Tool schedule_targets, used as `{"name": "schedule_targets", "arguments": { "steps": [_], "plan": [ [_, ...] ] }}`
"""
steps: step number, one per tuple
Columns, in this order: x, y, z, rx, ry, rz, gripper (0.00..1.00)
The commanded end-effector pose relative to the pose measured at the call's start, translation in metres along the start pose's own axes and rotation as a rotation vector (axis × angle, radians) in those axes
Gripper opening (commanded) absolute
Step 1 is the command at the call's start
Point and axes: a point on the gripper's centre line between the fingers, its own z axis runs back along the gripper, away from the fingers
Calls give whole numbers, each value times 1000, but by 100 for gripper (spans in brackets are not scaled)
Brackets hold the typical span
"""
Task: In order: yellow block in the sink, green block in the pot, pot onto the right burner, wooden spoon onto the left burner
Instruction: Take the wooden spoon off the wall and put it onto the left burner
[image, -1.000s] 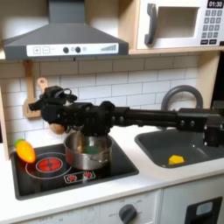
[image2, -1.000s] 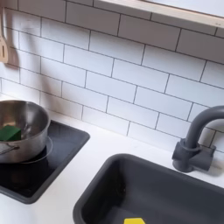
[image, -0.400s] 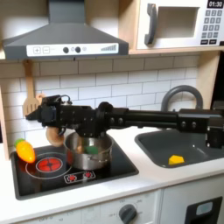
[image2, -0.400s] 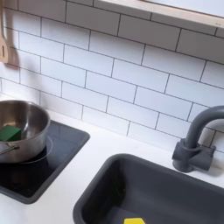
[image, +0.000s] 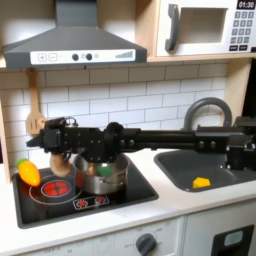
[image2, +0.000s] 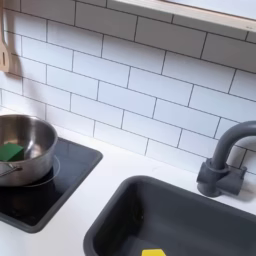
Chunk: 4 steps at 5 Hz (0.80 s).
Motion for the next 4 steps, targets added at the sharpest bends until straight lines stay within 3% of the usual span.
{"name": "schedule_targets", "arguments": {
  "steps": [1, 3, 4],
  "plan": [
    [-18, 1, -6, -2, 52, -10, 0],
    [-45, -12, -7, -33, 88, 2, 0],
    [-53, -8, -9, -32, 95, 6, 0]
  ]
}}
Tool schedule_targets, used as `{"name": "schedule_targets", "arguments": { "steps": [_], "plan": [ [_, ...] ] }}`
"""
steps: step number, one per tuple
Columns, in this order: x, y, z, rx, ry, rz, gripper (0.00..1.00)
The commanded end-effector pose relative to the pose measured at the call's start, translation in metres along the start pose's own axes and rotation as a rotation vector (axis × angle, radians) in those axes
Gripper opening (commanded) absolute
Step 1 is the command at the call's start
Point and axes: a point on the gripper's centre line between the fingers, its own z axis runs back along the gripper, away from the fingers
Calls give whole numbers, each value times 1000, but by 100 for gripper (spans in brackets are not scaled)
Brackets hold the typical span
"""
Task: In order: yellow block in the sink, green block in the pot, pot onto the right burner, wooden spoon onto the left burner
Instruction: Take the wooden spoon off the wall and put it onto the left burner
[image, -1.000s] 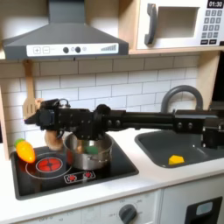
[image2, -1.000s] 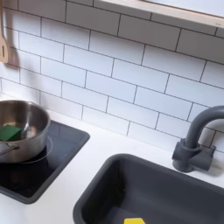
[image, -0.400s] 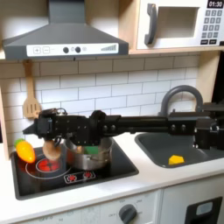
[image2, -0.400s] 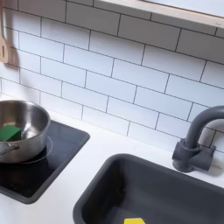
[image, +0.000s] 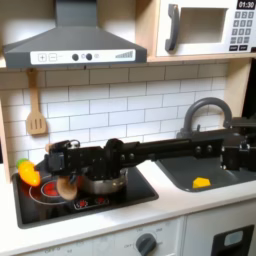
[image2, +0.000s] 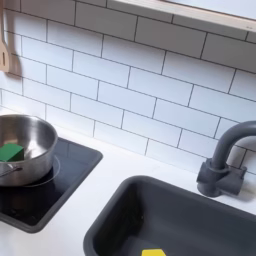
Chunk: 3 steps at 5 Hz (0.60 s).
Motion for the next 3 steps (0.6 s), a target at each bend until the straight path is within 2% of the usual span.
{"name": "schedule_targets", "arguments": {
  "steps": [1, 3],
  "plan": [
    [-13, 5, -4, 9, 0, -1, 0],
    [-9, 7, -7, 35, -23, -14, 0]
  ]
}}
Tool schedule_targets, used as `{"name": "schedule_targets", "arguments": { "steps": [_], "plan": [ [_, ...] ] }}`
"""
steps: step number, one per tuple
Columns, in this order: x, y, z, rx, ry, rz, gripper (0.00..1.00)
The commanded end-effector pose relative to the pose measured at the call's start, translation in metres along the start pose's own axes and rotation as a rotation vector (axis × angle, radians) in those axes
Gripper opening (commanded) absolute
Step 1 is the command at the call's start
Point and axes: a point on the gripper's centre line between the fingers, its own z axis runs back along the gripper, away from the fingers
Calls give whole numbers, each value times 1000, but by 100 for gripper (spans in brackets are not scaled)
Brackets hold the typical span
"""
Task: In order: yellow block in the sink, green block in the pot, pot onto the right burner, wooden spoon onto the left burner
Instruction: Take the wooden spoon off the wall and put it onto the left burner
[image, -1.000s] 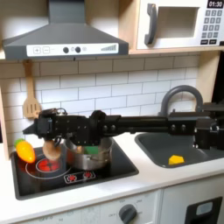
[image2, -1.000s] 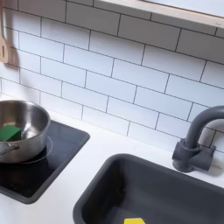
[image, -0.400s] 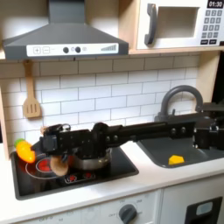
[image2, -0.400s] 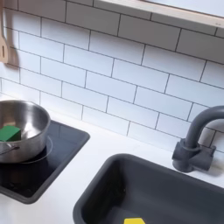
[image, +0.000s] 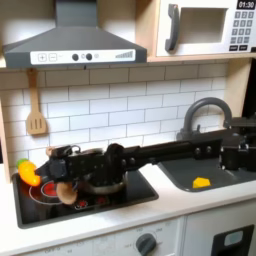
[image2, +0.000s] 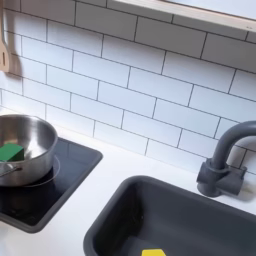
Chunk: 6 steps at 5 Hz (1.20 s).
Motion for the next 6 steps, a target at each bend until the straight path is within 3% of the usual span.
{"name": "schedule_targets", "arguments": {
  "steps": [1, 3, 4, 6],
  "plan": [
    [1, 6, -4, 56, -23, 19, 100],
    [10, 5, 0, 30, -64, 32, 100],
    [27, 0, 9, 9, -120, 35, 100],
    [74, -21, 51, -34, -314, 45, 100]
  ]
}}
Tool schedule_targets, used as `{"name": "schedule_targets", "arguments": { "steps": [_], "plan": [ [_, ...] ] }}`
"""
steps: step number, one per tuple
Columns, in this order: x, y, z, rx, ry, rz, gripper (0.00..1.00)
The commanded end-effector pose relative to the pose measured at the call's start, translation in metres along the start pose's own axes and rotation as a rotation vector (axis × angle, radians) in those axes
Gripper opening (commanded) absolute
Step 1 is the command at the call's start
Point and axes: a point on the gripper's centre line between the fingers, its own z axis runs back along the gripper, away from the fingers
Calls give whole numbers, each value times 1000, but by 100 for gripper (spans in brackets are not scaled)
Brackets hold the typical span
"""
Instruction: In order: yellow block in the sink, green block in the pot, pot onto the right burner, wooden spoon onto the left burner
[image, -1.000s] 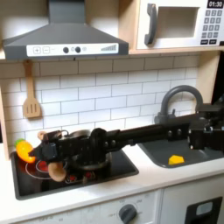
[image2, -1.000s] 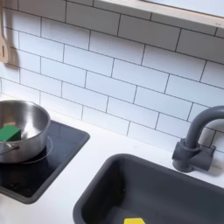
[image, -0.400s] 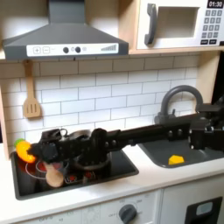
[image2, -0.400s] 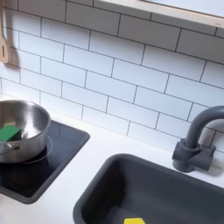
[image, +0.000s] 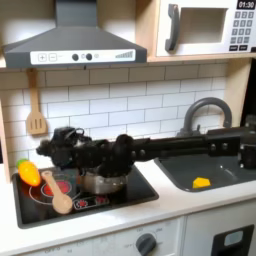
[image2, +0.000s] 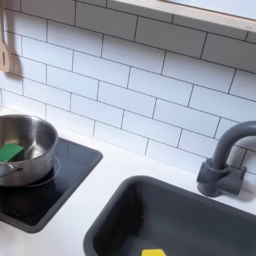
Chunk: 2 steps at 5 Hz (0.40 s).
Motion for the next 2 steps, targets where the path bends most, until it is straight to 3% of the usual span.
{"name": "schedule_targets", "arguments": {
  "steps": [1, 2],
  "plan": [
    [32, -6, 22, -1, -120, -3, 100],
    [33, -7, 23, -1, -122, -7, 100]
  ]
}}
